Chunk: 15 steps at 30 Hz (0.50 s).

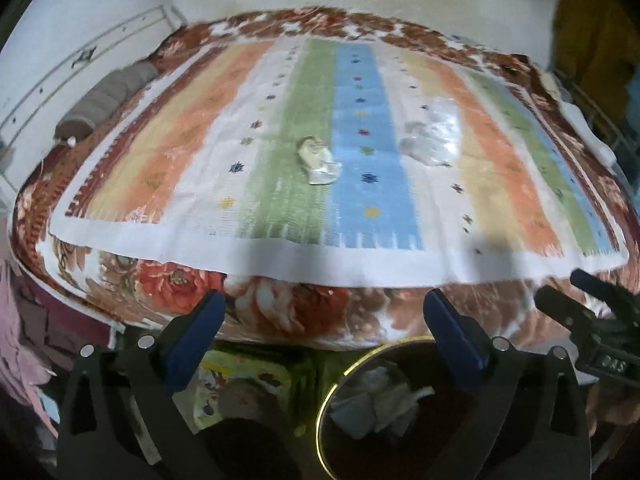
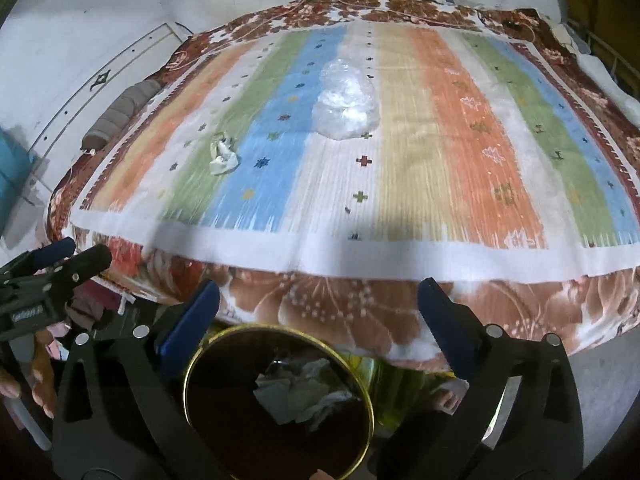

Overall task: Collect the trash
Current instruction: 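Move both open grippers back toward the gold wrapper and clear plastic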

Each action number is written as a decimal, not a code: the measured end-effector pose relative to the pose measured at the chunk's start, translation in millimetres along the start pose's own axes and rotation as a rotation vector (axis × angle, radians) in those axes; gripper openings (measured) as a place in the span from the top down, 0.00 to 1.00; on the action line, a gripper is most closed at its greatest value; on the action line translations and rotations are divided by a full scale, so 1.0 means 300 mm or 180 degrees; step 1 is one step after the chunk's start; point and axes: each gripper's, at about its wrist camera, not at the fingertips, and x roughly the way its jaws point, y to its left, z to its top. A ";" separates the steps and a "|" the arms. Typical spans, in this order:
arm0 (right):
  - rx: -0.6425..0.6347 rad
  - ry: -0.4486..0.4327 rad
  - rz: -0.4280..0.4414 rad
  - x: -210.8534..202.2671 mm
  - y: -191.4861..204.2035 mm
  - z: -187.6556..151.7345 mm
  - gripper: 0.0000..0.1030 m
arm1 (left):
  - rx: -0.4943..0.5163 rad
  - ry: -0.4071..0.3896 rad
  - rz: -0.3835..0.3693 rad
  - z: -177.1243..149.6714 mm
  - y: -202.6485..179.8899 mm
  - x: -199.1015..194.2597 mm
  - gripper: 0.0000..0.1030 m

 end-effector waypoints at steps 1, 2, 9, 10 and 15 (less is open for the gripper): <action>0.0014 -0.0004 -0.0011 0.011 -0.004 0.018 0.08 | -0.0039 0.0028 -0.0013 0.016 0.007 0.011 0.06; 0.0006 -0.0011 -0.0023 0.021 -0.004 0.036 0.08 | -0.0065 0.0057 -0.0031 0.035 0.012 0.027 0.06; -0.0140 -0.0110 -0.0083 0.098 0.005 0.158 0.08 | 0.0101 0.0047 0.0023 0.156 -0.013 0.121 0.06; -0.0163 -0.0119 -0.0081 0.109 0.004 0.173 0.08 | 0.0129 0.0047 0.0005 0.173 -0.016 0.139 0.06; -0.0274 -0.0148 -0.0054 0.176 -0.005 0.250 0.08 | 0.0115 0.0281 -0.0080 0.238 0.000 0.247 0.06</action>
